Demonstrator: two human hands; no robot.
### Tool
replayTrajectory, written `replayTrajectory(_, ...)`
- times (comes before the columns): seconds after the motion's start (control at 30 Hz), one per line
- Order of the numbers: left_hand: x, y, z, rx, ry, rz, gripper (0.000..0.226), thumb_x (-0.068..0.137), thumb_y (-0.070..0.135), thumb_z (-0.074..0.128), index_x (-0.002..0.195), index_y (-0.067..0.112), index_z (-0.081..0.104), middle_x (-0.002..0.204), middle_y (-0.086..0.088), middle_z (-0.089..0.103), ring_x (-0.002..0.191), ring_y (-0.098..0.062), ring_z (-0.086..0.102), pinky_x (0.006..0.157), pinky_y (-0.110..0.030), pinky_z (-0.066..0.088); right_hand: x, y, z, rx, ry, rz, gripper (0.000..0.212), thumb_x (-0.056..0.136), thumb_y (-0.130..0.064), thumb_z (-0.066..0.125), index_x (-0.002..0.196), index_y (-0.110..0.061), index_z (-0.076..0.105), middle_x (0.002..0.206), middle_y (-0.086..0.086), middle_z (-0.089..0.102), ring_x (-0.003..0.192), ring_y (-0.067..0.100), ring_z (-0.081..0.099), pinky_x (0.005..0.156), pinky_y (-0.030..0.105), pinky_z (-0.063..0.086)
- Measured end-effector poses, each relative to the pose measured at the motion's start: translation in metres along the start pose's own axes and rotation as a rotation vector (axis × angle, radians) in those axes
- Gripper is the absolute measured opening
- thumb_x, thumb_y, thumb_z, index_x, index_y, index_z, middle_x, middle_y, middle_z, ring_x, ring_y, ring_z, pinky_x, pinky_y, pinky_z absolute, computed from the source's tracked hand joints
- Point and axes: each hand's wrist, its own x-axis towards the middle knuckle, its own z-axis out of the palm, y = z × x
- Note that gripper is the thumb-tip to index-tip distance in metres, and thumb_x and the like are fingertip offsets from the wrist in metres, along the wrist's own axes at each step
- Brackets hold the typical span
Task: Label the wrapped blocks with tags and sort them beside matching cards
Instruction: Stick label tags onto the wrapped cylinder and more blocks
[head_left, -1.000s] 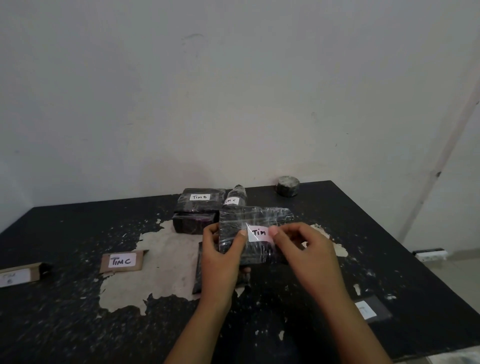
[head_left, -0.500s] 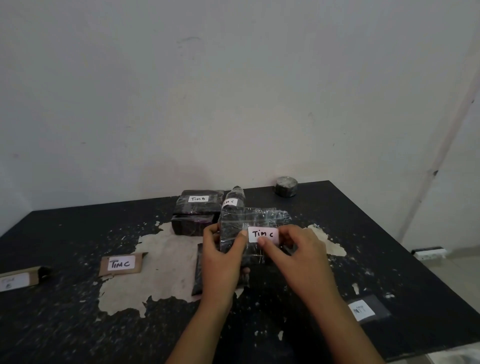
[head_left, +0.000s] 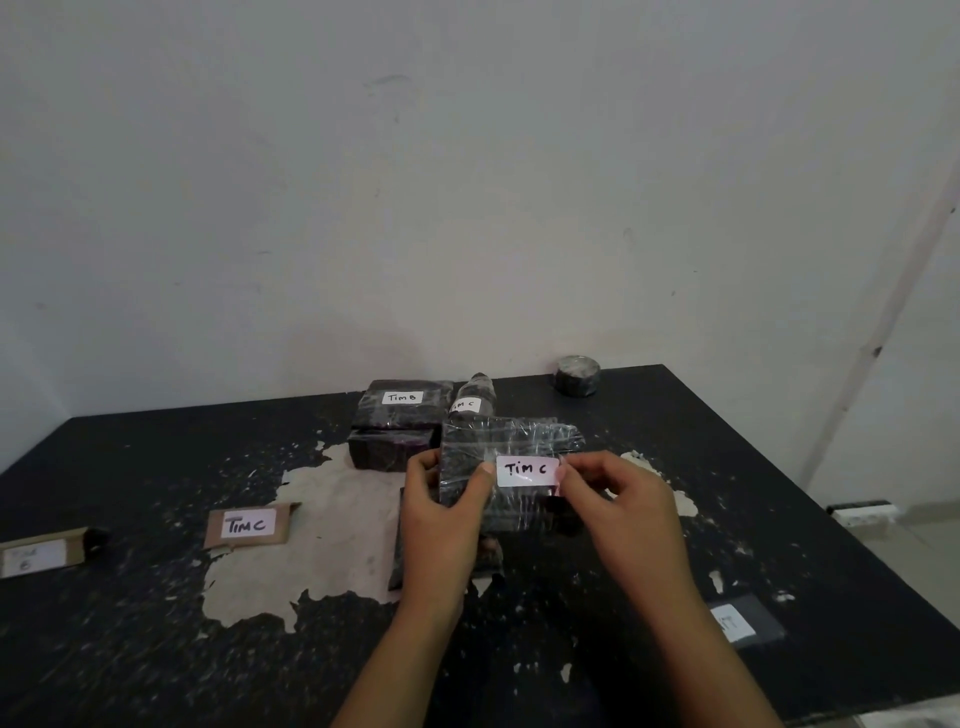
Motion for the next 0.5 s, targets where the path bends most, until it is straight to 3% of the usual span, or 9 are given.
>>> replayTrajectory(0.1, 0.000, 0.001, -0.003, -0.018, 0.002, -0.003, 0.034, 0.096, 0.033, 0.081, 0.122, 0.033, 0.058, 0.108, 0.004, 0.081, 0.084, -0.017, 0.082, 0.058, -0.034, 0.063, 0.002, -0.001, 0.001, 0.130, -0.028, 0.067, 0.009, 0.101, -0.020, 0.079, 0.101, -0.026, 0.087, 0.090, -0.010, 0.084, 0.085, 0.007, 0.079, 0.076, 0.023, 0.061)
replayTrajectory(0.27, 0.004, 0.003, -0.014, -0.063, 0.042, -0.024, 0.034, 0.097, 0.036, 0.080, 0.123, 0.034, 0.059, 0.108, 0.005, 0.080, 0.085, -0.015, 0.081, 0.062, -0.036, 0.064, 0.005, -0.005, -0.004, 0.185, 0.030, 0.137, 0.016, 0.104, -0.021, 0.074, 0.095, -0.023, 0.086, 0.088, -0.009, 0.084, 0.088, 0.001, 0.076, 0.086, 0.028, 0.054)
replayTrajectory(0.5, 0.003, 0.006, -0.014, -0.020, 0.015, 0.029, 0.033, 0.096, 0.033, 0.081, 0.121, 0.035, 0.058, 0.110, 0.002, 0.080, 0.086, -0.015, 0.081, 0.058, -0.030, 0.062, -0.005, -0.018, 0.007, 0.149, -0.056, 0.105, 0.026, 0.099, -0.050, 0.073, 0.093, -0.027, 0.084, 0.089, -0.012, 0.083, 0.084, 0.001, 0.076, 0.078, 0.027, 0.056)
